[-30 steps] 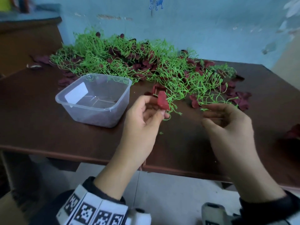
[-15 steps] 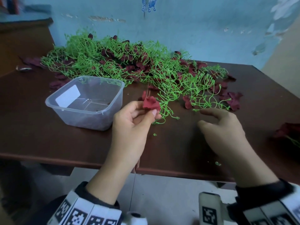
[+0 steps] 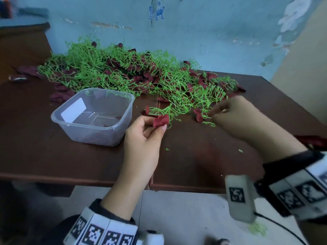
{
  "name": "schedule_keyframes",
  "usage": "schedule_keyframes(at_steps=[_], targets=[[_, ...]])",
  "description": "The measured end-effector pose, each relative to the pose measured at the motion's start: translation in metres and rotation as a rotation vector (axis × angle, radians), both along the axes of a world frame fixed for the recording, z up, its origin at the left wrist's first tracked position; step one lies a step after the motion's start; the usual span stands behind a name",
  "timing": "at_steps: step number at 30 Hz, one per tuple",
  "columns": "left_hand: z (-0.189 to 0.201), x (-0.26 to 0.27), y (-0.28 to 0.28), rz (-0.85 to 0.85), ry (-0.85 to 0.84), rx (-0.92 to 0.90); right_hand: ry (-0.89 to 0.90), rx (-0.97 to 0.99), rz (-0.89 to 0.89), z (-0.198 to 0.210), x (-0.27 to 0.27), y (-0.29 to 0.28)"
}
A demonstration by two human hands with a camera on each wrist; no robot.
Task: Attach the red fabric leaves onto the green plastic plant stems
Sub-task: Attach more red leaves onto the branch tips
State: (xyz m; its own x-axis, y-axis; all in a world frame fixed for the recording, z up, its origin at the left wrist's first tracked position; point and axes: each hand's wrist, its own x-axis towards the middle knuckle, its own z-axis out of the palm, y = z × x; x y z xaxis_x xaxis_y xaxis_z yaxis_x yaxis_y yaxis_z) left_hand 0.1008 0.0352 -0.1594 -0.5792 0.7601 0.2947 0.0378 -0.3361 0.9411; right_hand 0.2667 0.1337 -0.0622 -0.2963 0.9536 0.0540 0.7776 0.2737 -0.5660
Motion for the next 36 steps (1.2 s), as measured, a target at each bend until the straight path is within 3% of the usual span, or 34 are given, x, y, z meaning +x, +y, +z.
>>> schedule_keyframes(at_steps=[8, 11, 25, 32, 36], targets=[[0.001, -0.001, 0.001, -0.003, -0.021, -0.021, -0.457, -0.155, 0.360, -0.002, -0.041, 0.046], [0.001, -0.002, 0.001, -0.019, -0.039, -0.036, -0.542, -0.148, 0.384, -0.007, -0.045, 0.059], [0.000, -0.003, 0.001, -0.037, -0.023, -0.083, -0.477, -0.030, 0.185, -0.015, -0.037, 0.079], [0.001, -0.001, 0.002, -0.021, -0.031, -0.078, -0.194, 0.030, 0.192, -0.009, -0.027, 0.069], [0.001, -0.002, 0.002, -0.018, -0.019, -0.091, -0.127, 0.116, 0.125, -0.008, -0.025, 0.066]])
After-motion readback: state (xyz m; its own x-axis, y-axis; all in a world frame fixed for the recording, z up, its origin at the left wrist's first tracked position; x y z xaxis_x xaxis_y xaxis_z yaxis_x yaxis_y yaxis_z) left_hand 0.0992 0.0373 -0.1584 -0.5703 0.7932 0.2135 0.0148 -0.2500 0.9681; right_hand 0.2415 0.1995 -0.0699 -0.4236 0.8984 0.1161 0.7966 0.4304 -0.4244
